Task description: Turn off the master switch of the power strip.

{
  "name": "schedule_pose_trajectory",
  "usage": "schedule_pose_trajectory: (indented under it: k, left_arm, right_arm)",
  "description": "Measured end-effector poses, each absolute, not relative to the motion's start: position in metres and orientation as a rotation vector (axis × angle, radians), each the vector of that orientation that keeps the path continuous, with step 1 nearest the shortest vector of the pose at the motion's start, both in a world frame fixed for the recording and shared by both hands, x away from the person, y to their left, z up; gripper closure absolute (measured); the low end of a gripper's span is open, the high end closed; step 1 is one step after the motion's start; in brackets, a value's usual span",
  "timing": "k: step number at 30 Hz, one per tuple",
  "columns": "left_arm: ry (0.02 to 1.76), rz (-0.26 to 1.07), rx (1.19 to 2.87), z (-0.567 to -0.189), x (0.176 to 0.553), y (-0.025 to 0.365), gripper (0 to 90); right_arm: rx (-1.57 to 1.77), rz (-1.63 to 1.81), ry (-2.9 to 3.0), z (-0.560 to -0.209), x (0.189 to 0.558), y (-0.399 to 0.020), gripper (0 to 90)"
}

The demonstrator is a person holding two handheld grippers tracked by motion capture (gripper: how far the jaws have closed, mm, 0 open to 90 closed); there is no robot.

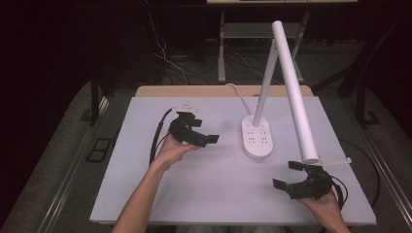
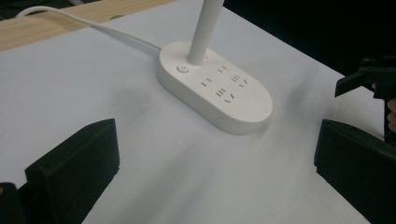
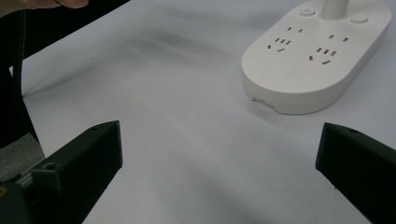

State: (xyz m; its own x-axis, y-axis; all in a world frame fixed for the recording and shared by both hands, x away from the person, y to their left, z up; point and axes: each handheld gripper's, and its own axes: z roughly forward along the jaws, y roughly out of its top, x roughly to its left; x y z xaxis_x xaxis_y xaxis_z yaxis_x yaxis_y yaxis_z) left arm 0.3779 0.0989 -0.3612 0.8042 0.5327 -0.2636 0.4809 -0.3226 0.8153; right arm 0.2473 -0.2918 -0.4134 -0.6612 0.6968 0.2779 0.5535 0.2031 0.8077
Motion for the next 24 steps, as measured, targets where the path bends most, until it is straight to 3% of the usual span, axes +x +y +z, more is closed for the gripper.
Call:
schedule_pose_trajectory:
  k: [24]
  left_arm:
    - [0.812, 0.113, 1.866, -0.371, 0.318, 0.156, 0.0]
  right_arm:
    - [1.23, 1.443, 2.317, -0.414, 0.248, -0.291, 0.0]
